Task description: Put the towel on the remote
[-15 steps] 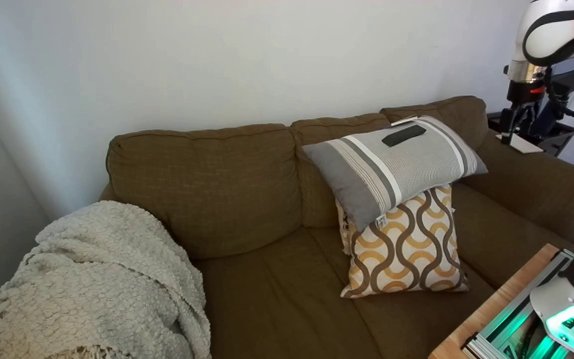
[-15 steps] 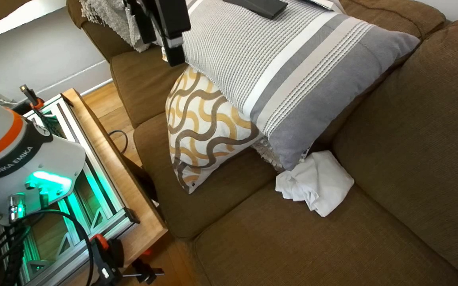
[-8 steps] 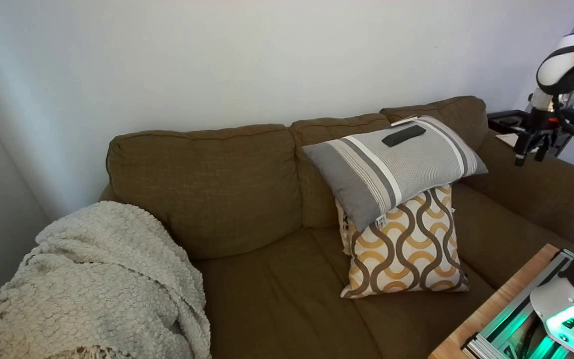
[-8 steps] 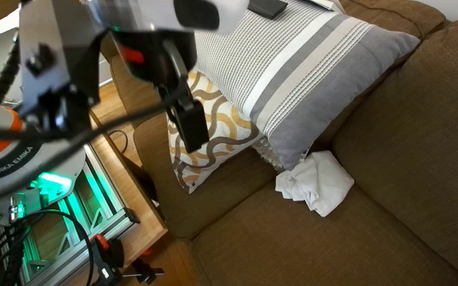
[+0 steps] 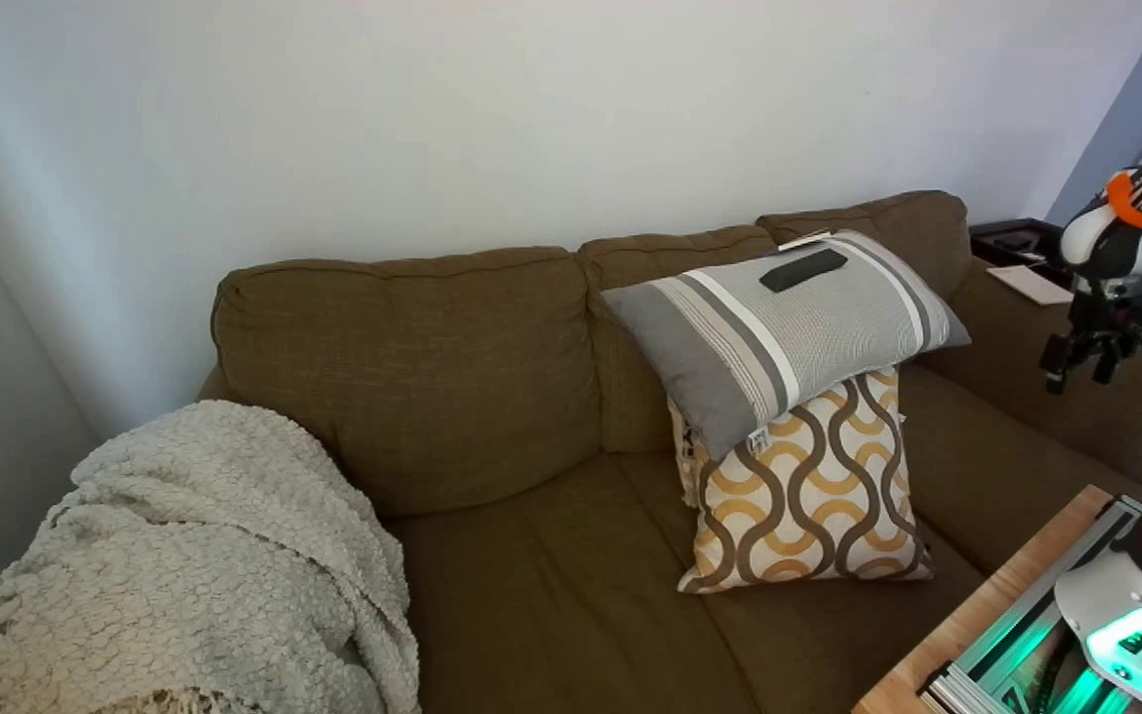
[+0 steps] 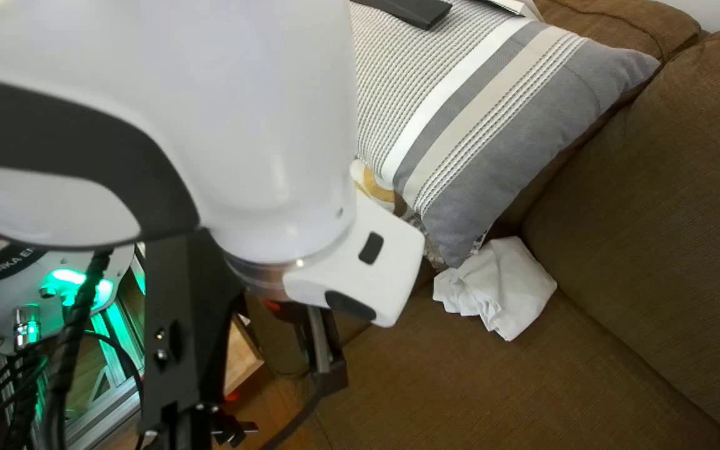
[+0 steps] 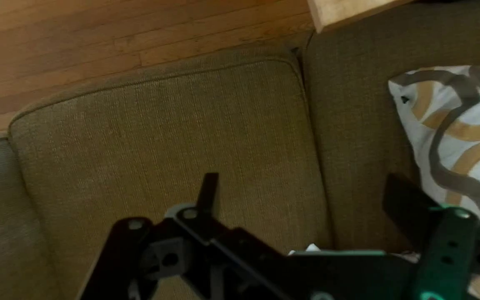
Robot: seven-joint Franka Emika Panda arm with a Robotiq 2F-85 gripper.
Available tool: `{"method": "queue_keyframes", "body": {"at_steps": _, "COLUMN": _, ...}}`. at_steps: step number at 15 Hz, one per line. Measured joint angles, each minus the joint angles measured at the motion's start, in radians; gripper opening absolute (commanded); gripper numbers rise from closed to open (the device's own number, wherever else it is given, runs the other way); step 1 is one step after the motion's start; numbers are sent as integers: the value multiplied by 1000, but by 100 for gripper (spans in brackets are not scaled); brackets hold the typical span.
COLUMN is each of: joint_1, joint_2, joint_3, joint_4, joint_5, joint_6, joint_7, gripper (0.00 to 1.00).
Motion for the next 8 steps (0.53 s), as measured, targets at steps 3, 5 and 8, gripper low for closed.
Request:
{"method": "queue_keyframes", "body": {"at_steps": 3, "joint_1": -17, "joint_2": 178, "joint_3": -7, "joint_4": 39, "joint_5": -57, "joint_6": 132, "joint_7": 92, "gripper": 100}}
{"method": "queue_keyframes", "body": {"at_steps": 5, "joint_1": -16, "joint_2": 270, "joint_3": -8, "joint_4": 83, "joint_5": -77, "joint_6": 151, "joint_7": 134, "gripper": 100}}
{"method": "queue_keyframes", "body": {"at_steps": 8, "joint_1": -12, "joint_2": 308, "joint_3": -8, "joint_4": 113, "joint_5": -78, "joint_6": 151, "joint_7": 145, "gripper": 100}}
